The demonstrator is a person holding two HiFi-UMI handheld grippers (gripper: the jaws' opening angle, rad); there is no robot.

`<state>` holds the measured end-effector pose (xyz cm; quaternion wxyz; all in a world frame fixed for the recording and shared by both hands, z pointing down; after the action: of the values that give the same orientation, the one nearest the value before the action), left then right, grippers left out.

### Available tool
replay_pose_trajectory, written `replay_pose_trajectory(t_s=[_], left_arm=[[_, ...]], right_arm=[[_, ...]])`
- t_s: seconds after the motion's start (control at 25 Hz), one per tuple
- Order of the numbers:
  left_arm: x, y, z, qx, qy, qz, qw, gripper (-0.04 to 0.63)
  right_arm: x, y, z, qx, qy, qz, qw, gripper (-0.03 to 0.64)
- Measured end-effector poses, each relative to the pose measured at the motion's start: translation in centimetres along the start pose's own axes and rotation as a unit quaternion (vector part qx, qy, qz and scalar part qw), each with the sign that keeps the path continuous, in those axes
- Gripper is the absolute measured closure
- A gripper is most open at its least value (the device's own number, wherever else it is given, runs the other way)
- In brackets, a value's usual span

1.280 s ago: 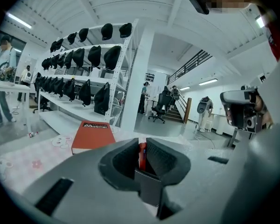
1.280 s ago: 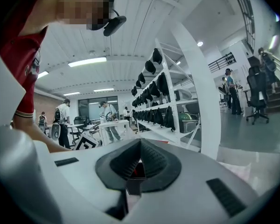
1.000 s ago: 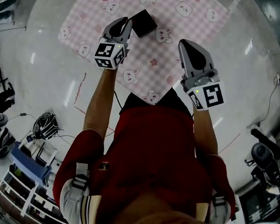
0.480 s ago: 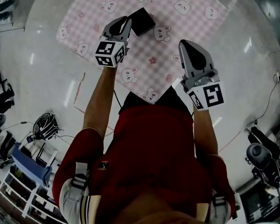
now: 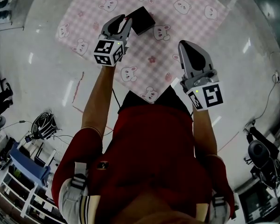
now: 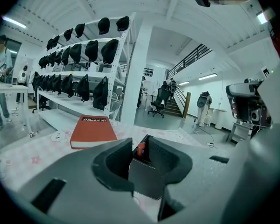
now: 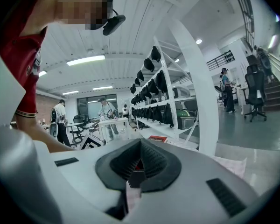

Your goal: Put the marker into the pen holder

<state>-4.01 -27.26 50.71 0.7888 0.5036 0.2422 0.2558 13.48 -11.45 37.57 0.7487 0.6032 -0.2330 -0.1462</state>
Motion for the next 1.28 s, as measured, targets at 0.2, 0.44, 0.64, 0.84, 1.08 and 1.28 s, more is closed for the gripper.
replay_pose_trajectory(t_s=[0.2,0.44,0.64,0.84,1.08,1.28], left_arm=[[0.3,-1.0,-0.9,0.015,-0.004,0.007,0.9999,0.502],[1.0,-3.4,-3.0,0.052,-0.013,0.008,0.9985,0.502],[2.5,-5.0,-5.2,0.073,-0.018,0.005,0.9972,0.502],[3.9,-6.3,-8.0,0.097,-0.02,-0.004,0.9951,0.506],[6.7,-8.2,-11.5,0.132,-0.009,-0.006,0.9912,0.549],[8.5,-9.4,-14.2,0.159,-0.011,-0.003,0.9873,0.58]], right_arm=[[-0.2,-0.2,0.1,0.005,-0.004,-0.001,1.0,0.618],[-0.5,-0.7,0.0,0.014,-0.011,-0.003,1.0,0.618],[-1.0,-1.3,-0.1,0.025,-0.022,-0.006,0.999,0.618],[-2.1,-1.9,-0.3,0.035,-0.035,-0.011,0.999,0.618],[-3.2,-2.5,-1.0,0.048,-0.047,-0.016,0.998,0.618],[-4.2,-2.9,-1.6,0.061,-0.061,-0.017,0.996,0.618]])
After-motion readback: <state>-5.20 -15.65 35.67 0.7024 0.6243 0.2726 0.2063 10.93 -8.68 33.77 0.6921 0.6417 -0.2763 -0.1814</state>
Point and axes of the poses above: the fingertips, and each gripper's own axes: z forward along the fingers, x to its right, y out of its underside, the point moved 5 cm from there along -z, backward along the fingers, and after that the axes turned 11 degrees about -y, right-handed, at the moved point
